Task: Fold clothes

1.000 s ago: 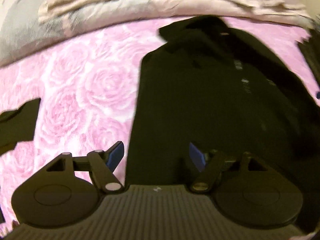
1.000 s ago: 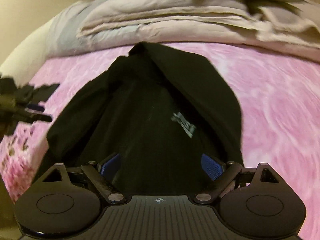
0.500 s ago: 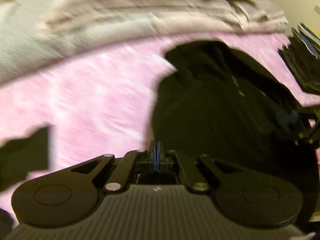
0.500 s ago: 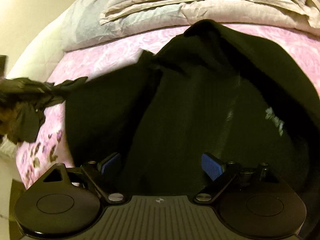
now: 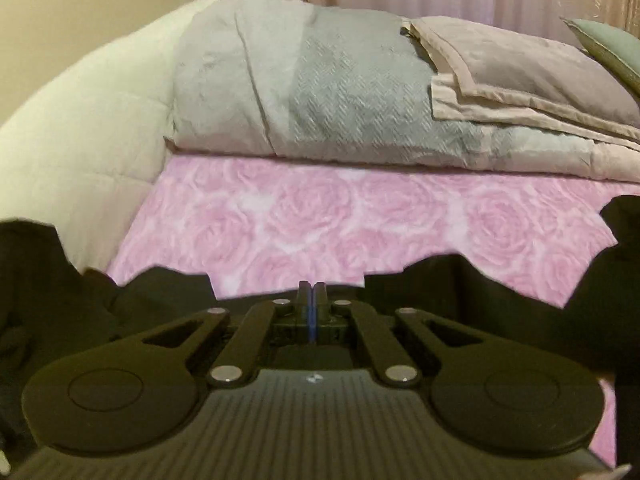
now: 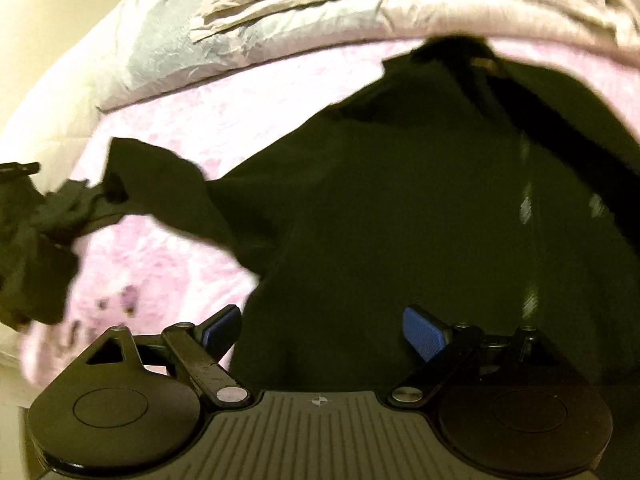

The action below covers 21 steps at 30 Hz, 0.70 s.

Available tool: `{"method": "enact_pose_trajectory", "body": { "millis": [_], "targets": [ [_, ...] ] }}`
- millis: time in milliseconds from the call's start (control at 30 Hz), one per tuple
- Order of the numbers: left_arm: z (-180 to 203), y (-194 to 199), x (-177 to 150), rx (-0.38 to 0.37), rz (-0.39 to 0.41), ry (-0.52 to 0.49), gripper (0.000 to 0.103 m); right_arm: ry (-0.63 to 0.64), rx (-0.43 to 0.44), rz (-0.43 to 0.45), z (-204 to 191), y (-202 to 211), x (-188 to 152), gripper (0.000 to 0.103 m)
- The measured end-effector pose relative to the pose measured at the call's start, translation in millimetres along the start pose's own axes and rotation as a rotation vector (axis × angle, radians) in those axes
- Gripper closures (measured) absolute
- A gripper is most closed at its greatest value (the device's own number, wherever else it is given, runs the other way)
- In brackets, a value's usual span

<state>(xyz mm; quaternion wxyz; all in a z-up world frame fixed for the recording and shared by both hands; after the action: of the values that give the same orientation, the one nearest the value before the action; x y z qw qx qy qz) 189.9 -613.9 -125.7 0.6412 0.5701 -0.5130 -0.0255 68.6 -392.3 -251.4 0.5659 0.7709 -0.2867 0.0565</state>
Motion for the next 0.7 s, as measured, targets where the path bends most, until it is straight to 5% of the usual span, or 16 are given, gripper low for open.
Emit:
{"method": "enact_pose_trajectory", "body": {
  "millis": [233, 300, 400, 467, 500, 533, 600, 700],
  "targets": [
    [102.8, -3.8, -25.1, -0.152, -0.044, -0.119, 0.092, 0.32, -0.374, 0.066, 75.7, -12.5, 75.3, 0.012],
    [142.0, -5.3, -28.6, -0.182, -0.056, -0.141, 0.078, 0.376, -0.435, 0.075, 104.1, -25.2, 100.3, 0.012],
    [201.9, -12.4, -28.0, -0.237, -0.072, -0.173, 0.076, 0.42, -0.446, 0.037, 148.8, -50.9, 124.0, 0.013],
    [240.8, -15.7, -27.4, -0.266, -0.086, -0.197, 0.075, 0.376, -0.364, 0.038, 178.5, -53.5, 125.2, 0.038],
    [260.2, -18.1, -25.7, -0.282, -0.092, -0.211, 0.075, 0.351, -0.328, 0.046, 193.0, -52.8, 126.2, 0.083],
    [278.5, -20.5, -23.1, -0.297, -0.097, -0.226, 0.075, 0.293, -0.315, 0.107, 207.0, -38.8, 129.7, 0.099],
    [318.1, -23.6, -12.4, -0.339, -0.09, -0.267, 0.073, 0.102, -0.273, 0.299, 244.7, 12.6, 134.3, 0.099],
    [373.5, -28.2, 7.9, -0.4, -0.069, -0.33, 0.068, -0.166, -0.331, 0.508, 301.7, 96.4, 109.0, 0.099]
  ]
}}
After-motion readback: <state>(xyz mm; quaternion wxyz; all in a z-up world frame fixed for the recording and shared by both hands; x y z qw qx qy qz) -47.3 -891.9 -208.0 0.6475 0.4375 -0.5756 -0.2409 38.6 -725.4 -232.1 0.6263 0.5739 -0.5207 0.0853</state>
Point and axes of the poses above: each gripper's, at about its wrist camera, not at the fingertips, and y roughly against the way its jaws point, z to its right, x to its top, the point moved 6 cm from there along -y, roughly the way its jaws point, and after that the axes turned 4 degrees about x, right-handed, at the moved point
